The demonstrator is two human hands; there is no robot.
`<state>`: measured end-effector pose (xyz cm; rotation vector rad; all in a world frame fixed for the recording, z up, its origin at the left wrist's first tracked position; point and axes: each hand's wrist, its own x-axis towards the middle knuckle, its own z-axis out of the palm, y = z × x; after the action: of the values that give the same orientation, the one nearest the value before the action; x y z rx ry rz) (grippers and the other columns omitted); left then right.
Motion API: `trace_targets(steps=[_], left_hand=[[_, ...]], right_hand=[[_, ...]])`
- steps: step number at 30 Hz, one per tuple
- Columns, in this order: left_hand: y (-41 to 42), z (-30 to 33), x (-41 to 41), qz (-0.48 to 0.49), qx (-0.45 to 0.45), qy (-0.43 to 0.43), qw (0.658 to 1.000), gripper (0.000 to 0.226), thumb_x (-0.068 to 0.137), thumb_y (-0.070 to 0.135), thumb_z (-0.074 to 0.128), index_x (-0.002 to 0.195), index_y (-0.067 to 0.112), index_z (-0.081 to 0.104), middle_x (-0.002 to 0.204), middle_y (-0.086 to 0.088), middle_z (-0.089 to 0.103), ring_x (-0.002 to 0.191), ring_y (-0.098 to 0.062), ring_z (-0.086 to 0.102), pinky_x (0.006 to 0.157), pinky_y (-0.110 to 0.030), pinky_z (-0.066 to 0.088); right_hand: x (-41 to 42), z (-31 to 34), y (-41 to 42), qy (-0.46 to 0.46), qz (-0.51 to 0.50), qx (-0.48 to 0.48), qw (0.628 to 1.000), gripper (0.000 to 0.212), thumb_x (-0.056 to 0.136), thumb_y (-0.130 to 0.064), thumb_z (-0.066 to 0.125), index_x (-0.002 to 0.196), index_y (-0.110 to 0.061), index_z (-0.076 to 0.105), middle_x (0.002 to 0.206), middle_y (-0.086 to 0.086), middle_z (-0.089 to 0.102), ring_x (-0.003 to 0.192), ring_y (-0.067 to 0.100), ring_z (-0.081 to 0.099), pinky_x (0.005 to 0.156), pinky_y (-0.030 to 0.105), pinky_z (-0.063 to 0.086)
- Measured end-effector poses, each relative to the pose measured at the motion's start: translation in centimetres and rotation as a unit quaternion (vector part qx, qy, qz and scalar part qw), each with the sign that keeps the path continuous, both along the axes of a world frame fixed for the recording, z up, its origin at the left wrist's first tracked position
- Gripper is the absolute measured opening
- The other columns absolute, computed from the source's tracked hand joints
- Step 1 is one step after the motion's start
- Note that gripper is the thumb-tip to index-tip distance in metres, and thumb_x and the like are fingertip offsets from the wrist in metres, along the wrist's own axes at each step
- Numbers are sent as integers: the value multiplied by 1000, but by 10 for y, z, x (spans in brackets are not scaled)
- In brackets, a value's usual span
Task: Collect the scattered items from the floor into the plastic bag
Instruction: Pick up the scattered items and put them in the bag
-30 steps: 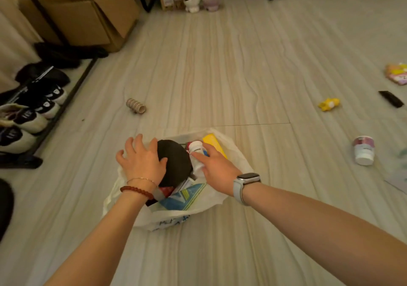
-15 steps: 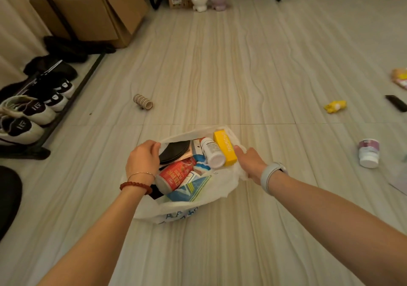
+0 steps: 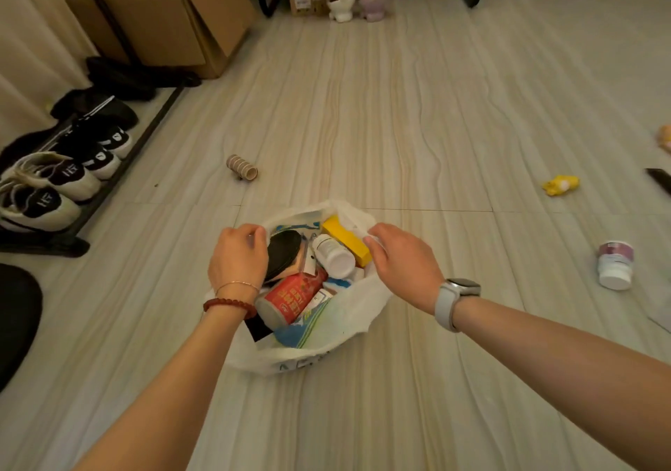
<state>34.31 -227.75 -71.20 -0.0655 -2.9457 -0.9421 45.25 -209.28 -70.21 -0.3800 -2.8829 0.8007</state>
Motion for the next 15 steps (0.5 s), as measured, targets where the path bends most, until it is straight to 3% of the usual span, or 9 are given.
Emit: trace_targets(steps=[3, 5, 10, 15], left_hand=[[16, 4, 17, -25, -68, -10, 997, 36, 91, 30, 46, 123, 14, 54, 125, -18, 48, 115, -36, 45, 95, -45, 36], [28, 12, 32, -51, -75, 33, 995, 42, 89, 32, 50, 129, 17, 48, 134, -13, 42, 126, -33, 35, 103, -48, 26], [85, 47, 56, -186, -26, 91, 978, 40, 90, 27, 51, 129, 17, 48, 138, -10, 42, 130, -29, 34, 106, -46, 22], [178, 77, 89, -359, -47, 145, 921, 47, 87, 34, 38, 129, 17, 47, 136, -9, 45, 127, -28, 39, 104, -43, 25]], right_hand=[[7, -1, 7, -62, 38, 46, 996, 33, 96, -32, 35, 108, -10, 57, 112, 11, 55, 104, 31, 53, 77, 35, 40], [15, 2, 11, -86, 42, 68, 993, 37, 95, -36, 34, 118, -15, 53, 120, 10, 53, 113, 29, 48, 89, 38, 38], [44, 24, 45, -33, 8, 55, 998, 44, 95, -34, 36, 137, -18, 37, 140, 5, 42, 131, 22, 34, 108, 34, 25], [99, 41, 117, -30, -76, 56, 995, 41, 94, -25, 40, 134, -16, 41, 140, 6, 42, 132, 23, 34, 110, 33, 27]])
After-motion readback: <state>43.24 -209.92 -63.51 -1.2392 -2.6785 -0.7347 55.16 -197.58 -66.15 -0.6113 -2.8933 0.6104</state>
